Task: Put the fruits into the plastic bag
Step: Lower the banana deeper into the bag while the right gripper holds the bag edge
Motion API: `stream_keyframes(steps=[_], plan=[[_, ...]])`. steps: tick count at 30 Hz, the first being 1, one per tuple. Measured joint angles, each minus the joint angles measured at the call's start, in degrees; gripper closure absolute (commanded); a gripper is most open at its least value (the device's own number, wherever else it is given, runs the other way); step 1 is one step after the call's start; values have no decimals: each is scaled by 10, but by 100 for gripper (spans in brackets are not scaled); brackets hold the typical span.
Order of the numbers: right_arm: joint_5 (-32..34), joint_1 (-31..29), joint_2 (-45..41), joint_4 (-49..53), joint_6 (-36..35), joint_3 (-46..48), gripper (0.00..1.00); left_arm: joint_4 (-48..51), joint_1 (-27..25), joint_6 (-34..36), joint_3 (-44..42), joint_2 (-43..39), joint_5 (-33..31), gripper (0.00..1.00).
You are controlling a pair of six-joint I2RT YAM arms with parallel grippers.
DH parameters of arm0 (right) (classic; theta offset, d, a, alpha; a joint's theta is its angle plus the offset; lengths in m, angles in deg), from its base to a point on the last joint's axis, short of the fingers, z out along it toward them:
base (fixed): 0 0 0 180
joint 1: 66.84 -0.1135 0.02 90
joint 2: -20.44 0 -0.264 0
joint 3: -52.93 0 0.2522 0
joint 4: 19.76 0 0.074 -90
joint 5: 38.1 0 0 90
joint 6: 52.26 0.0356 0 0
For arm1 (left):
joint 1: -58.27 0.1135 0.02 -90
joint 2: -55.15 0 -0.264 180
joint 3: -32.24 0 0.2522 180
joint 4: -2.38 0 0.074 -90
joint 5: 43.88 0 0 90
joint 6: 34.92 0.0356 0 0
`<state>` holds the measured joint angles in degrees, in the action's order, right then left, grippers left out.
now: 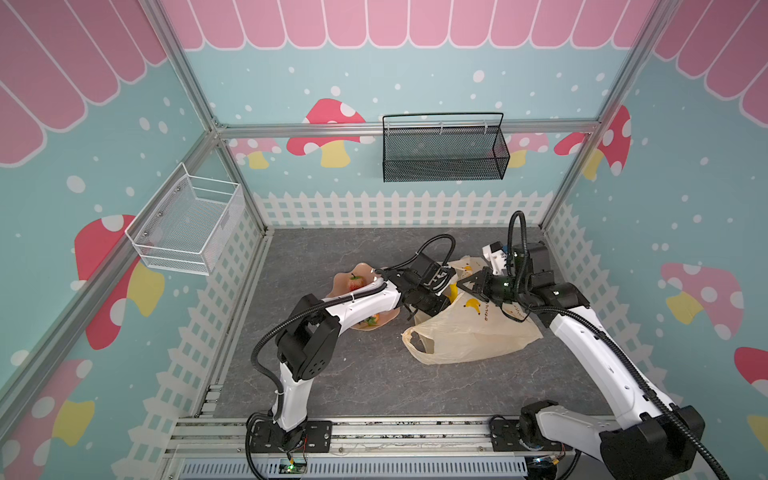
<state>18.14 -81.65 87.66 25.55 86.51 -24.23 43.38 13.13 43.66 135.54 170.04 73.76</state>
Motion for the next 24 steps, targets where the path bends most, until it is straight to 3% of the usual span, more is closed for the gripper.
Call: stream_keyframes(steps=[24], plan=[[-27,-3,7,-37,20,23,100,-177,-11,-202,19,68,22,94]])
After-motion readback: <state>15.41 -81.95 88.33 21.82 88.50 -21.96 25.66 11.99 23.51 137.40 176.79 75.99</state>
